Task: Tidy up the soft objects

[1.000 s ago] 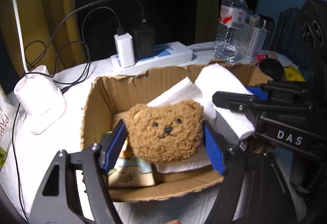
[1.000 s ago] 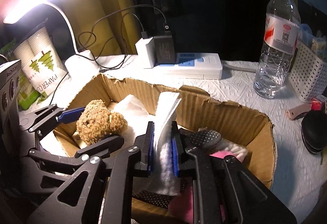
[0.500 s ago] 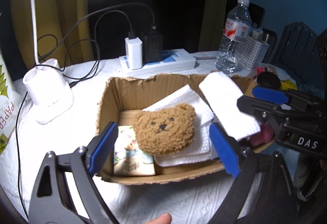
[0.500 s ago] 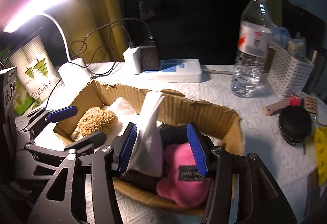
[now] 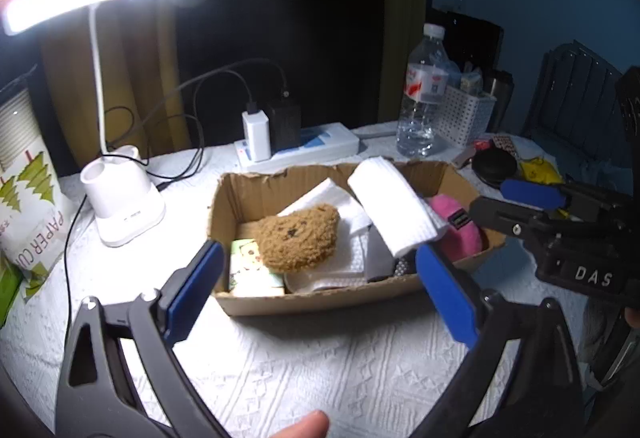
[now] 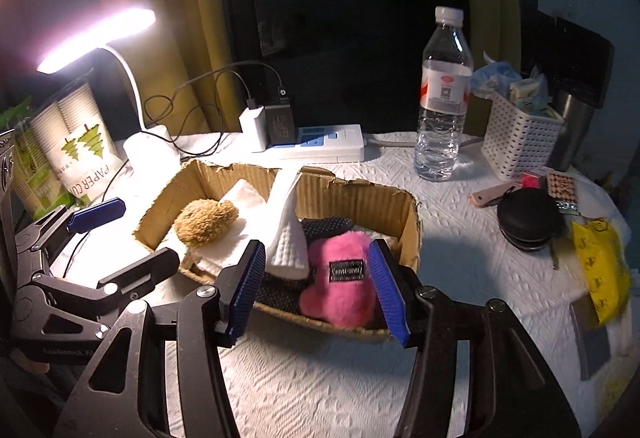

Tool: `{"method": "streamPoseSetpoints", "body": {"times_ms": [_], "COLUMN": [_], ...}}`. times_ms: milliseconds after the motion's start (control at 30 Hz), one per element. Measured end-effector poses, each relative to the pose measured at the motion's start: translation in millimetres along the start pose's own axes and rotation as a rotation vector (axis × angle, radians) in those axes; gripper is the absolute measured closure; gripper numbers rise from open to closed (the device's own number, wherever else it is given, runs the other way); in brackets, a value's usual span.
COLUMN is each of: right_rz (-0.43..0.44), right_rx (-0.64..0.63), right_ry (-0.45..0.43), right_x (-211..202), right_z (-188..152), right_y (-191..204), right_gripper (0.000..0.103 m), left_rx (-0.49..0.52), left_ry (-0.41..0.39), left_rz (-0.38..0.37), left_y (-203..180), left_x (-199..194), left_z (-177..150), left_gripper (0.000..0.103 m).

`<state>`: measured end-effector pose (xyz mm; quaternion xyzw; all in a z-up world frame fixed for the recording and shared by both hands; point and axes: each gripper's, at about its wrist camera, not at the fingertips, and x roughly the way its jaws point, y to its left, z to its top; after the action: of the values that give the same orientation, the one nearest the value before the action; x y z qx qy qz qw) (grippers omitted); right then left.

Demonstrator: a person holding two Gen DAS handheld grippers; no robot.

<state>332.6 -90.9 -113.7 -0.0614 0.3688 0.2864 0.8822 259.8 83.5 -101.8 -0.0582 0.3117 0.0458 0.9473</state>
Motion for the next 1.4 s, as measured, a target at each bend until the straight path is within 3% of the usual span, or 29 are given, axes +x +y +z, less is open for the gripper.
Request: {"method": "streamPoseSetpoints", "body": {"times_ms": [533, 667, 1400], "right_rz": [-0.013, -0.019, -0.071], "right_rx": [-0.037, -0.061, -0.096], "right_ry": [-0.088, -0.12, -0.291], "right_x": [-71.6, -93.6, -198.2], "right_z": [-11.7, -11.7, -6.6], "right_y": [20.3, 28.7, 51.7], "right_gripper": [0.045, 0.033, 0.032], "left_rx": [-0.022, -0.031, 0.005], "left_ry": [-0.085, -0.122, -0.308], "left_rz": [0.021, 0.048, 0.057], "left_y": [-10.2, -9.8, -23.5], "left_x": [-78.4, -100.0, -197.1], "left_z": [-4.7, -3.7, 13.2], "left_gripper": [0.004, 0.004, 0.003]}}
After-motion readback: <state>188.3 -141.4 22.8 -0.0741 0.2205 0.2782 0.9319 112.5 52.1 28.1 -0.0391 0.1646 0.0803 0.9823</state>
